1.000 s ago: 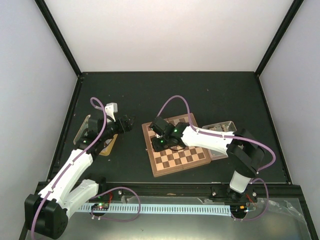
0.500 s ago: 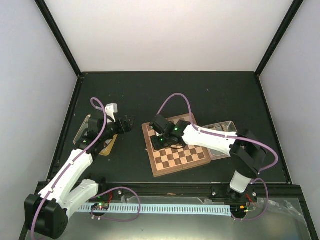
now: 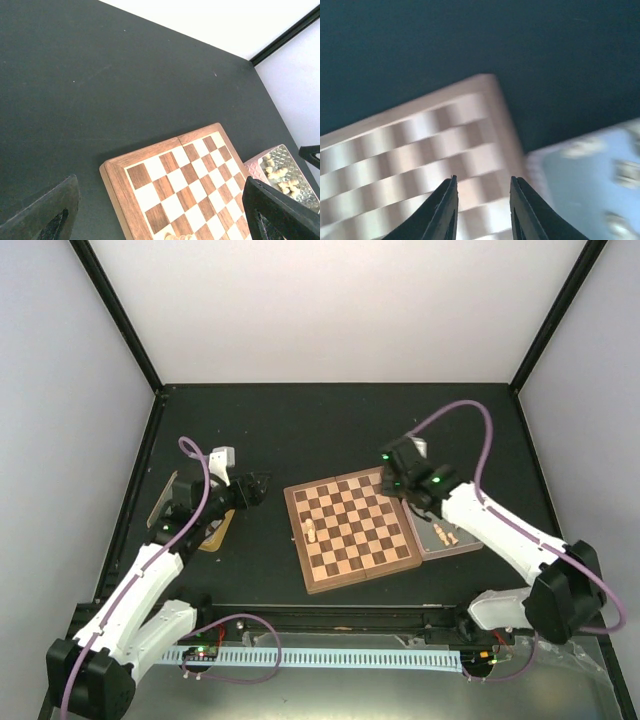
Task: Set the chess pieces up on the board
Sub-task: Place the chess piece on the chessboard, then pick up the chess piece from the storage box, then place the chess piece on the chessboard.
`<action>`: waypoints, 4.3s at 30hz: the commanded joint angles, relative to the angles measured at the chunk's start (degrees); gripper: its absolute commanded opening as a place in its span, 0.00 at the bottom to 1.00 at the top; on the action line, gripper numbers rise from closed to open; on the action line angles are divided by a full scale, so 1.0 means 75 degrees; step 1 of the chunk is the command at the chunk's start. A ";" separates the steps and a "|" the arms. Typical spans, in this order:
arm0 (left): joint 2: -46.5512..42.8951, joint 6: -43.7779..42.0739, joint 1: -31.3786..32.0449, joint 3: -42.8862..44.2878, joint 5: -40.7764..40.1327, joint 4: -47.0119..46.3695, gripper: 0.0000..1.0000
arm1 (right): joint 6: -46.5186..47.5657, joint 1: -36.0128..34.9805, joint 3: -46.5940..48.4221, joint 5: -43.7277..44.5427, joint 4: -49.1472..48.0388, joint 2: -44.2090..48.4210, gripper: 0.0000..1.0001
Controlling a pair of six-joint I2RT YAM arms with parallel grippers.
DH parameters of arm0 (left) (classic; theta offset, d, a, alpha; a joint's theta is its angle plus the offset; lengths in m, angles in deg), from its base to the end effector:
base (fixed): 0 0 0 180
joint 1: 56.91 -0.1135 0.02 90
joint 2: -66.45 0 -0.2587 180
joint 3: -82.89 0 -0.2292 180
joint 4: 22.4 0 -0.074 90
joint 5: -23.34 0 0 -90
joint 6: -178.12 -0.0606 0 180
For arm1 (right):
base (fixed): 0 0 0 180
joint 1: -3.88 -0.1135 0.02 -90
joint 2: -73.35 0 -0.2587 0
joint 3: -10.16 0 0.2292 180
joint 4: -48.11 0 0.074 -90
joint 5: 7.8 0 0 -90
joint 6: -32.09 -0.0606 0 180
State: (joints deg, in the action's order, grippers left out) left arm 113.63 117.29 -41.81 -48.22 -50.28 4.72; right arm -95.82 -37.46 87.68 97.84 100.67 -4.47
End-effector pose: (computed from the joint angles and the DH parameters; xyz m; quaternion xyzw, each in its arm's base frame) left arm 0.1815 -0.0667 0.2534 -0.0269 0.8397 -0.3108 0.4445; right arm 0.2169 0.1691 0.2597 0.0152 0.9400 0.1019 0.3253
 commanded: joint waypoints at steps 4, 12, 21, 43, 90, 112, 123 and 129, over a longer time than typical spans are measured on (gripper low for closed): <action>-0.0139 -0.0180 0.0035 0.0168 0.0189 -0.0240 0.91 | -0.0254 0.2762 -0.1814 0.0730 0.0473 0.0969 0.29; -0.0071 -0.0157 0.0033 0.0169 0.0181 -0.0246 0.91 | 0.0332 0.4502 -0.2569 -0.0406 -0.0093 0.0544 0.27; 0.0068 -0.0116 0.0031 0.0157 0.0177 -0.0277 0.91 | 0.0332 0.4827 -0.2664 0.0279 0.0115 0.0210 0.27; 0.0105 0.0001 0.0038 0.0137 0.0242 -0.0325 0.91 | 0.0540 0.4941 -0.2333 -0.0499 0.0417 0.1242 0.02; -0.1085 0.0119 0.0027 -0.0235 -0.1996 0.0347 0.91 | 0.1311 -0.2006 0.5421 -0.0995 0.2678 -0.5746 0.07; -0.1532 0.0284 0.0027 -0.0385 -0.2761 0.0609 0.94 | 0.1163 -0.2111 0.5914 -0.0925 0.2848 -0.5968 0.27; -0.1567 0.0268 0.0027 -0.0394 -0.2762 0.0648 0.94 | 0.1017 -0.2115 0.5867 -0.0756 0.2880 -0.5924 0.27; -0.1562 0.0228 0.0027 -0.0379 -0.2693 0.0644 0.94 | 0.1020 -0.2080 0.5771 -0.0711 0.2622 -0.5626 0.27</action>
State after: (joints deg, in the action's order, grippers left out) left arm 102.66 119.01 -41.81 -51.35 -69.95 9.09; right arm -87.60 -53.04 130.98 91.00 121.74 -49.78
